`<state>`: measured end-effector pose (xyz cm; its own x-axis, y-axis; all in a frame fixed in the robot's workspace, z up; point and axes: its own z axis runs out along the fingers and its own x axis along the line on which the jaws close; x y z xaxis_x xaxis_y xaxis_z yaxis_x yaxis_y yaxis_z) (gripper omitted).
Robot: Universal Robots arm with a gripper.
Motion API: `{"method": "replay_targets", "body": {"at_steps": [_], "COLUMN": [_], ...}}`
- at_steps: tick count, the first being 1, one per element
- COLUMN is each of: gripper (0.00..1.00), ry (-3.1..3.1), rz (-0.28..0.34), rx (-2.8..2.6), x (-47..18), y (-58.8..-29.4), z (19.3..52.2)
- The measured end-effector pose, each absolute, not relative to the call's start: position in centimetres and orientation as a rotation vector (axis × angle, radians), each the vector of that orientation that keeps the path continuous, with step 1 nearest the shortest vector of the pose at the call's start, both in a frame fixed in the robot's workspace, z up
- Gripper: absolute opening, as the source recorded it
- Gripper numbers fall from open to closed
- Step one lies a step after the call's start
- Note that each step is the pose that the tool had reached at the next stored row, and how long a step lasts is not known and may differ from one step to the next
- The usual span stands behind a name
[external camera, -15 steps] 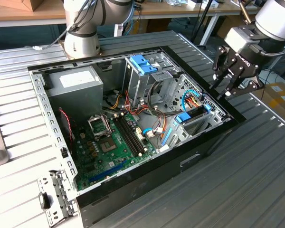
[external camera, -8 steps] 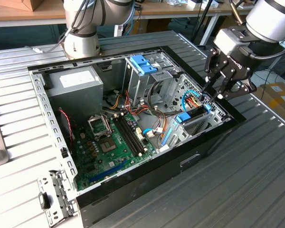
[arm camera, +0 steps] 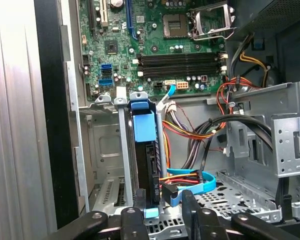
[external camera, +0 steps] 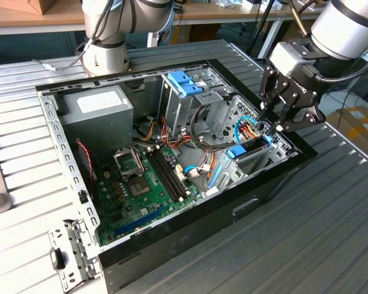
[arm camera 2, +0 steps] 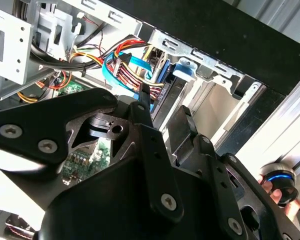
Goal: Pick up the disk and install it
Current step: 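Insert the second disk wire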
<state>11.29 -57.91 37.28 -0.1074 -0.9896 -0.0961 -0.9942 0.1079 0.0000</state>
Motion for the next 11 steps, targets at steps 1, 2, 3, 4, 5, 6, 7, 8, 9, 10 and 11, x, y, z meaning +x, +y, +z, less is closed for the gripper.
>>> {"method": "replay_targets", "body": {"at_steps": [1, 2, 3, 4, 5, 6, 7, 8, 9, 10, 11], "gripper": [0.42, 0.42, 0.42, 0.42, 0.42, 0.42, 0.42, 0.42, 0.42, 0.42, 0.42], "ry": [2.284, 2.284, 2.284, 2.284, 2.284, 2.284, 2.284, 2.284, 2.284, 2.284, 2.284], "rz": [0.099, 0.099, 0.099, 0.099, 0.099, 0.099, 0.099, 0.099, 0.099, 0.099, 0.099], "rx": [-2.049, -2.049, -2.049, -2.049, -2.049, -2.049, -2.049, -2.049, -2.049, -2.049, -2.049], "x": [11.28, 11.27, 11.26, 11.24, 11.23, 11.23, 11.23, 11.23, 11.23, 11.23, 11.23], "y": [-57.91, -57.91, -57.91, -57.91, -57.91, -57.91, -57.91, -57.91, -57.91, -57.91, -57.91], "z": [37.23, 37.18, 37.15, 37.11, 37.07, 37.07, 37.06, 37.05, 37.05, 37.05, 37.05]}}
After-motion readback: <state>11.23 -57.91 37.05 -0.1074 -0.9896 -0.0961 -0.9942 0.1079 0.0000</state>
